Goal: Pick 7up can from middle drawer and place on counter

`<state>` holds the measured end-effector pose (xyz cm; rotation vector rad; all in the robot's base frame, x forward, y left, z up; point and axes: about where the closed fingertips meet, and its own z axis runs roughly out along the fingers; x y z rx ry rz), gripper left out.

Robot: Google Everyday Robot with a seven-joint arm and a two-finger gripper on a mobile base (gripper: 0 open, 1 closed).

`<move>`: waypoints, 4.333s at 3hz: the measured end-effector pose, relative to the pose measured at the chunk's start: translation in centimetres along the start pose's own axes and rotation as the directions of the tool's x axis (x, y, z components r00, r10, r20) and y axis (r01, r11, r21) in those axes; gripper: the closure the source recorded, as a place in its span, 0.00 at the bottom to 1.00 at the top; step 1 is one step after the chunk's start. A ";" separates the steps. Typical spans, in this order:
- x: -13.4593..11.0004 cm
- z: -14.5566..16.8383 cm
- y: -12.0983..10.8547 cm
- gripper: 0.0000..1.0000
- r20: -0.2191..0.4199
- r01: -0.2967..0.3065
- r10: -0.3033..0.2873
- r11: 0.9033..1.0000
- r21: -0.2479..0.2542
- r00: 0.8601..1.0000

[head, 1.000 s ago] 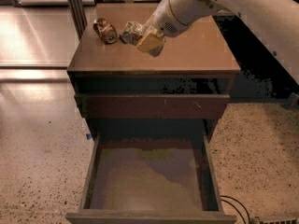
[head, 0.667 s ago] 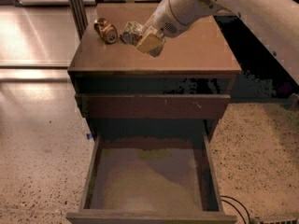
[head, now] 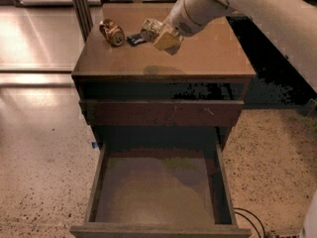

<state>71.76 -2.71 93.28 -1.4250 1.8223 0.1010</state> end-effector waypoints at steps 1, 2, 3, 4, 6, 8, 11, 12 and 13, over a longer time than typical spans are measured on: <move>0.8 0.8 -2.0 1.00 -0.012 -0.024 0.024 0.999 0.035 1.000; 1.8 2.1 -2.3 1.00 -0.024 -0.053 0.053 0.998 0.022 0.998; 2.8 3.8 -1.0 1.00 -0.039 -0.091 0.090 0.995 -0.036 0.995; 3.6 5.9 0.5 1.00 -0.054 -0.129 0.124 0.985 -0.117 0.991; 5.5 5.8 -2.3 1.00 -0.079 -0.181 0.179 0.983 -0.026 0.981; 6.0 7.3 -1.1 1.00 -0.103 -0.189 0.181 0.979 -0.073 0.978; 6.0 7.4 -1.0 0.58 -0.105 -0.189 0.181 0.979 -0.075 0.978; 6.0 7.4 -1.0 0.35 -0.105 -0.189 0.181 0.979 -0.075 0.978; 6.0 7.4 -1.0 0.11 -0.105 -0.189 0.181 0.979 -0.075 0.978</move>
Offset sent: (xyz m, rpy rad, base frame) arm 0.0407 -0.0197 -0.0277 0.0135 0.0488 -0.0849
